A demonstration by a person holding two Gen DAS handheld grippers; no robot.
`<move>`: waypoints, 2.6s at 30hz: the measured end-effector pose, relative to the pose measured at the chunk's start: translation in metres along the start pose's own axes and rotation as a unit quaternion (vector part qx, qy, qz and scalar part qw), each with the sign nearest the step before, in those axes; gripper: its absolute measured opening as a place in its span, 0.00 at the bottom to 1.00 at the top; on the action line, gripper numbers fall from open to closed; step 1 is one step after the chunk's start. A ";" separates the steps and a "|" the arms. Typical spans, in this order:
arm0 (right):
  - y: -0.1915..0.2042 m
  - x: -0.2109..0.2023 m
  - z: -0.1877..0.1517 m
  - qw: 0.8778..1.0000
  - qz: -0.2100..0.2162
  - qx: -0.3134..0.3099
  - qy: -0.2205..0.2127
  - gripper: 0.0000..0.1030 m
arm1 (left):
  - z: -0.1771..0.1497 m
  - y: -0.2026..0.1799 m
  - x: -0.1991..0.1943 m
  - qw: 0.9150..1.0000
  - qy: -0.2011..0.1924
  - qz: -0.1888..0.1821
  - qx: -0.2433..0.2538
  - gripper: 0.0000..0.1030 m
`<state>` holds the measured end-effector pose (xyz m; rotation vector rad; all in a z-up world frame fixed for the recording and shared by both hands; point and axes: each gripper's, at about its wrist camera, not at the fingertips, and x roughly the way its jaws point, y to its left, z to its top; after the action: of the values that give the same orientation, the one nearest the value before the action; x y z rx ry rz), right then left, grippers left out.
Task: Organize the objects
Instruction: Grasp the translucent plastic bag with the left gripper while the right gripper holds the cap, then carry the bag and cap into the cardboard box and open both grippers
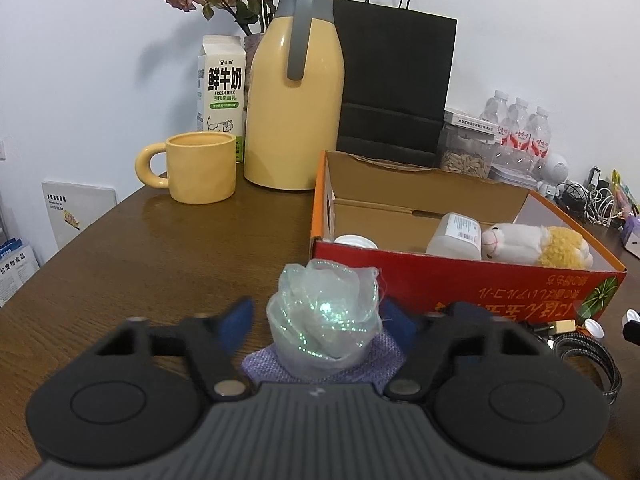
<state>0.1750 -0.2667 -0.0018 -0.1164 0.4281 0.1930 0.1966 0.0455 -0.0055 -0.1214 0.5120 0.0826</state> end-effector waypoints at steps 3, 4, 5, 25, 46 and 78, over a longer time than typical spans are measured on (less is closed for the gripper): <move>0.001 -0.001 0.000 1.000 -0.004 -0.002 -0.003 0.27 | -0.002 0.000 -0.002 1.000 -0.006 0.000 0.001 0.46; 0.001 -0.002 0.000 1.000 -0.005 -0.001 -0.005 0.27 | -0.002 -0.001 -0.004 1.000 -0.009 0.000 0.002 0.45; 0.001 -0.003 0.000 1.000 -0.006 -0.001 -0.007 0.27 | -0.003 -0.001 -0.005 1.000 -0.012 0.001 0.002 0.44; 0.013 -0.022 0.007 0.998 -0.003 0.004 -0.065 0.27 | 0.013 -0.002 -0.044 0.997 -0.082 -0.008 -0.013 0.42; 0.026 0.069 0.108 0.995 0.046 -0.013 -0.092 0.27 | 0.098 -0.057 0.031 0.995 -0.084 -0.060 0.016 0.43; 0.019 0.133 0.108 0.998 0.052 0.017 -0.017 1.00 | 0.096 -0.072 0.083 0.997 -0.062 -0.041 0.031 1.00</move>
<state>0.3326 -0.2101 0.0387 -0.0573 0.4039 0.2892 0.3228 -0.0090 0.0438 -0.0751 0.3852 -0.0061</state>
